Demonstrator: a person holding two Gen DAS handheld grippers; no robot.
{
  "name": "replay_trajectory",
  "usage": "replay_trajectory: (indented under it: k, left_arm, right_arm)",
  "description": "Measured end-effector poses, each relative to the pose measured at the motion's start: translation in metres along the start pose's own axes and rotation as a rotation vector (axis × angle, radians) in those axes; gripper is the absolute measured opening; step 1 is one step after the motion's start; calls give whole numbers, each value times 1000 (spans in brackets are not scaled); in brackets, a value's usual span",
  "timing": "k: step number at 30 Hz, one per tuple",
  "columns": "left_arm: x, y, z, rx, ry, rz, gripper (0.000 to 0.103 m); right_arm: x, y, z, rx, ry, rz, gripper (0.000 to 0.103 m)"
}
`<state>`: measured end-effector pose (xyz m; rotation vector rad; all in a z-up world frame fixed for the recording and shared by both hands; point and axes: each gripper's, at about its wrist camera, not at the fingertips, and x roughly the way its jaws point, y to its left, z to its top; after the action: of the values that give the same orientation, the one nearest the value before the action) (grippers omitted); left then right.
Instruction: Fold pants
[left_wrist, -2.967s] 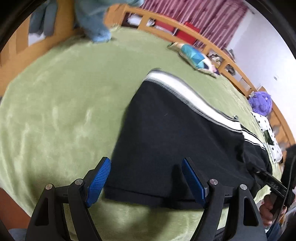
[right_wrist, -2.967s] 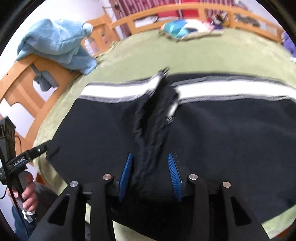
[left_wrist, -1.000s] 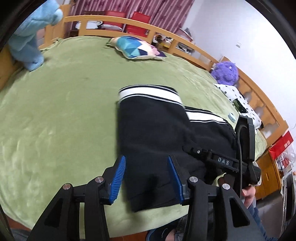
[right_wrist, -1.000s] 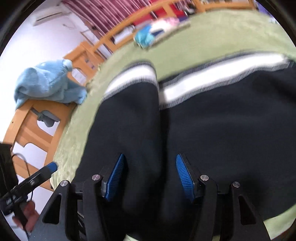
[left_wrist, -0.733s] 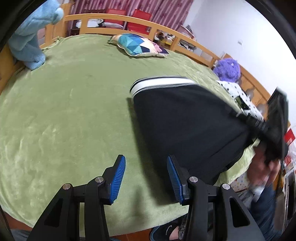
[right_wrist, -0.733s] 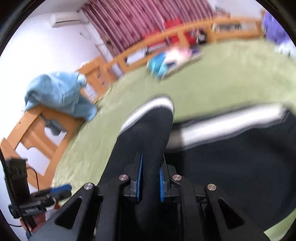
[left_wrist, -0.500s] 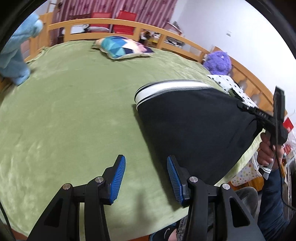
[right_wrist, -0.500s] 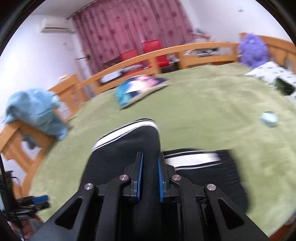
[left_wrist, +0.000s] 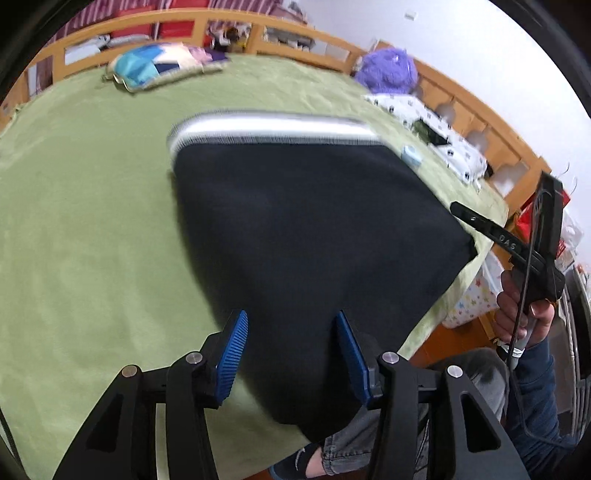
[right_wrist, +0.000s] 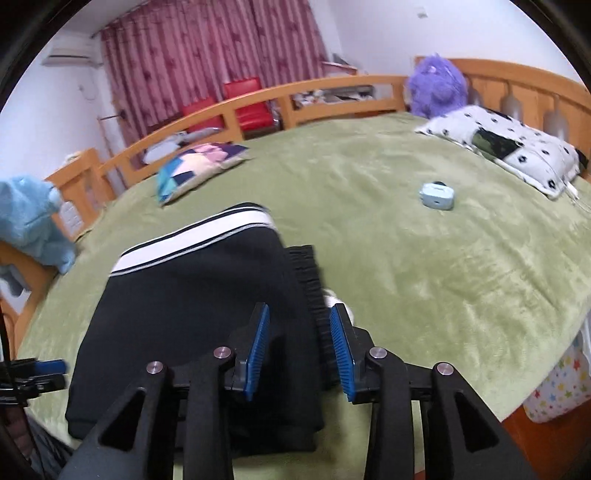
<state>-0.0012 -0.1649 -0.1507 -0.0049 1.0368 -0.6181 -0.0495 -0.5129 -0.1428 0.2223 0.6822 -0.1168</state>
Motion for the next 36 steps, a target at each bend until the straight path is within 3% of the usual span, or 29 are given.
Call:
replay_trajectory:
  k: [3, 5, 8, 10, 12, 13, 19, 20, 21, 23, 25, 28, 31, 33, 34, 36]
  left_arm:
    - [18, -14, -16, 80, 11, 98, 58]
    - [18, -21, -20, 128, 2, 133, 60]
    - [6, -18, -14, 114, 4, 98, 60]
    - [2, -10, -8, 68, 9, 67, 60]
    - [2, -2, -3, 29, 16, 60, 60]
    - [1, 2, 0, 14, 17, 55, 60]
    - [-7, 11, 0, -21, 12, 42, 60]
    - [-10, 11, 0, -13, 2, 52, 60]
    - [-13, 10, 1, -7, -9, 61, 60]
    - [-20, 9, 3, -6, -33, 71, 60]
    - [-26, 11, 7, -19, -49, 59, 60]
    - [-22, 16, 14, -39, -48, 61, 60]
    - [-11, 21, 19, -72, -32, 70, 60]
    - [-2, 25, 21, -109, -19, 57, 60]
    - [4, 29, 23, -131, -7, 49, 60]
    - [16, 34, 27, -160, 8, 41, 60]
  right_arm:
    - [28, 4, -15, 3, 86, -5, 32]
    - [25, 2, -18, 23, 89, 27, 32]
    - [16, 3, -2, -4, 97, 50, 33]
    - [9, 4, 14, 15, 30, 70, 35]
    - [20, 8, 33, 8, 25, 76, 50]
    - [29, 9, 41, 0, 31, 75, 50]
    - [108, 23, 73, -13, 193, 136, 50]
    - [114, 25, 73, -30, 210, 128, 44]
    - [115, 28, 72, -70, 201, 120, 26]
    - [98, 21, 73, -68, 141, 162, 10]
    - [80, -14, 71, 111, 106, 255, 10]
    - [84, -30, 52, 128, 141, 183, 10]
    - [85, -30, 42, 98, 166, 147, 23]
    - [69, -33, 48, 91, 165, 127, 45]
    - [61, -35, 47, 88, 154, 127, 47]
    - [53, -38, 45, 62, 172, 163, 66]
